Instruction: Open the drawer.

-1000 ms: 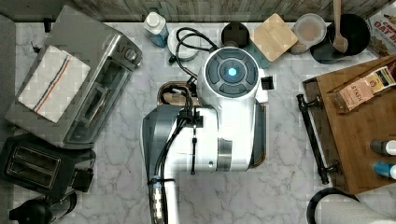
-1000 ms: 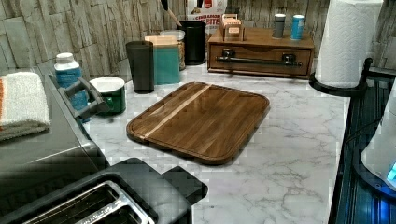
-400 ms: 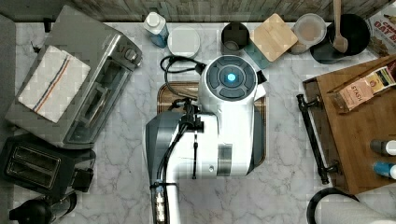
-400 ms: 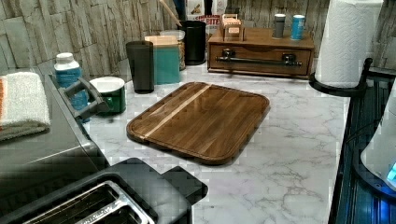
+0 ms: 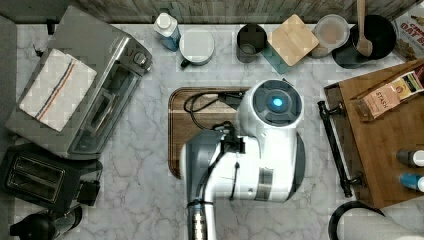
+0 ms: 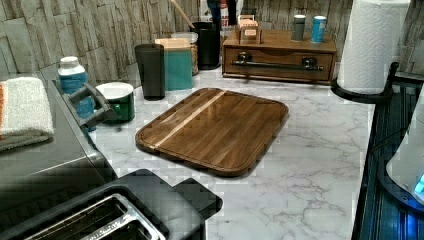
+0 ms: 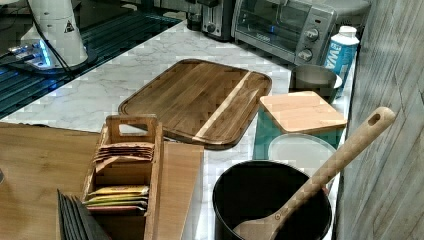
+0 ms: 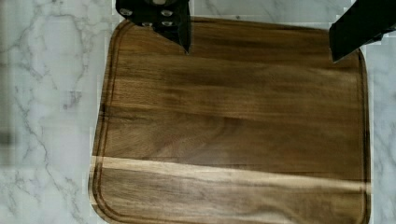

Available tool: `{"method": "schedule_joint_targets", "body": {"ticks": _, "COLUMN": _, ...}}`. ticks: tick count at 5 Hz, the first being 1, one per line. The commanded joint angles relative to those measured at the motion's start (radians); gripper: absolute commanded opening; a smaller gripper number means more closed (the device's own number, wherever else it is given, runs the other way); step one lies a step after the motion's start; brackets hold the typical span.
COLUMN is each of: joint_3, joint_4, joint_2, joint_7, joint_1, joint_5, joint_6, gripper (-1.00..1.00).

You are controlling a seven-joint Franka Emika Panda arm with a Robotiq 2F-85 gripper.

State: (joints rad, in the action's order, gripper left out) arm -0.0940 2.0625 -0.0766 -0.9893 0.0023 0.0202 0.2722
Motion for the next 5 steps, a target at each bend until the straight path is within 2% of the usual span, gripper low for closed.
{"method": "schedule_joint_targets", "body": {"ticks": 1, "joint_3": -0.141, "joint_4": 0.11, "joint_2": -0.04, "joint_7": -0.329, "joint_1": -0.143, "joint_5": -0.064, "joint_6": 0.19, "gripper": 1.0}}
{"method": "schedule_joint_targets", "body": {"ticks": 3, "joint_3": -0.165, "joint_4": 0.201, "joint_2": -0.008, "joint_7": -0.5, "joint_1": -0.184, "joint_5": -0.104, "joint_6": 0.412, "gripper": 1.0}}
{"method": "schedule_joint_targets", "body": {"ticks": 4, "joint_3": -0.127, "joint_4": 0.206, "joint_2": 0.013, "joint_7": -0.517, "joint_1": -0.242, "joint_5": -0.146, "joint_6": 0.439, "gripper": 1.0}}
{"method": "schedule_joint_targets", "body": {"ticks": 5, "joint_3": -0.182, "joint_4": 0.216, "joint_2": 0.034, "joint_7": -0.574, "joint_1": -0.24, "joint_5": -0.151, "joint_6": 0.503, "gripper": 1.0}}
